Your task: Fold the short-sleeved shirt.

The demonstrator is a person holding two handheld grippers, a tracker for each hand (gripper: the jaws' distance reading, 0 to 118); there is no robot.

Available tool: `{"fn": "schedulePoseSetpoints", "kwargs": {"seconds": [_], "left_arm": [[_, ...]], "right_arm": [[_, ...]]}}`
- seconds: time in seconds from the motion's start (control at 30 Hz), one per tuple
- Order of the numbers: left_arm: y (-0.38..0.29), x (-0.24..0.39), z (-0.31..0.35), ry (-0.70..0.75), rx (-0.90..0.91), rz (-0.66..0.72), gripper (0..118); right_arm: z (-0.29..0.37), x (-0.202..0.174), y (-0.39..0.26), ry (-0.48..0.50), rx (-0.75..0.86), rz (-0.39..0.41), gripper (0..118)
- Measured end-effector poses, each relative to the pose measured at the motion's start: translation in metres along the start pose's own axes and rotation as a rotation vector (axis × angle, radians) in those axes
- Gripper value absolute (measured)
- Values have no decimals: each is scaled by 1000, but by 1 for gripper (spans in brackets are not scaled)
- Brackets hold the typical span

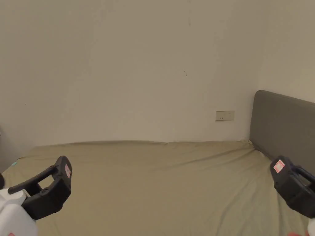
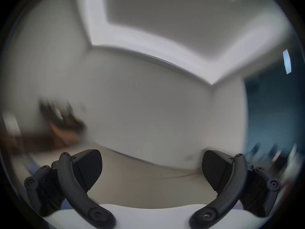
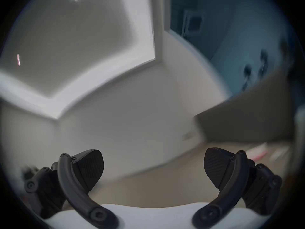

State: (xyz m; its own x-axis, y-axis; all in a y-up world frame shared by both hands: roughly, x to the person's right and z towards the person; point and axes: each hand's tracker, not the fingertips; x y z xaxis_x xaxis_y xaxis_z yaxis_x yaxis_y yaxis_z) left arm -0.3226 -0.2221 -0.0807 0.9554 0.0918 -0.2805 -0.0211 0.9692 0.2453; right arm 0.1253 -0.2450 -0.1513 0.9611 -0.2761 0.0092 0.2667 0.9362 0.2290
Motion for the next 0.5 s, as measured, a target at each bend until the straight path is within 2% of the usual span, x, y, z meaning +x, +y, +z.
{"fn": "schedulePoseSetpoints", "kwargs": {"seconds": [0.03, 0.1, 0.13, 0.17, 0.2, 0.23, 0.27, 0.3, 0.33, 0.37, 0.4, 0.43, 0.47, 0.5], "left_arm": [[-2, 6, -3, 22, -15, -184, 118], [-12, 13, -5, -135, -72, -460, 118], [-17, 17, -6, -200, -154, -548, 118], [-23, 21, -8, -264, -244, -599, 118], [-25, 23, -8, -355, -338, -588, 118], [-25, 20, -7, -491, -424, -474, 118], [-22, 18, -6, -578, -474, -342, 118], [-17, 10, -5, -633, -449, -99, 118], [-14, 0, -4, -681, -406, 133, 118], [-11, -9, -3, -697, -352, 309, 118], [-12, -22, -1, -678, -248, 491, 118], [-14, -28, 3, -617, -153, 618, 118], [-13, -32, 7, -521, -83, 668, 118], [-11, -32, 11, -411, -25, 629, 118]], "right_arm": [[-8, -2, 2, -4, -68, 203, 118], [-18, -10, -4, 136, -145, 520, 118], [-20, -13, -9, 200, -229, 655, 118], [-20, -16, -15, 273, -305, 767, 118], [-16, -19, -25, 355, -351, 819, 118], [-11, -22, -28, 490, -437, 805, 118], [-8, -23, -27, 631, -501, 690, 118], [-4, -24, -24, 739, -498, 498, 118], [1, -20, -20, 812, -443, 242, 118], [2, -16, -18, 846, -407, 46, 118], [1, -12, -16, 840, -363, -142, 118], [5, -7, -15, 786, -245, -246, 118], [11, -2, -12, 690, -100, -296, 118], [18, -2, -10, 540, 32, -291, 118]]}}
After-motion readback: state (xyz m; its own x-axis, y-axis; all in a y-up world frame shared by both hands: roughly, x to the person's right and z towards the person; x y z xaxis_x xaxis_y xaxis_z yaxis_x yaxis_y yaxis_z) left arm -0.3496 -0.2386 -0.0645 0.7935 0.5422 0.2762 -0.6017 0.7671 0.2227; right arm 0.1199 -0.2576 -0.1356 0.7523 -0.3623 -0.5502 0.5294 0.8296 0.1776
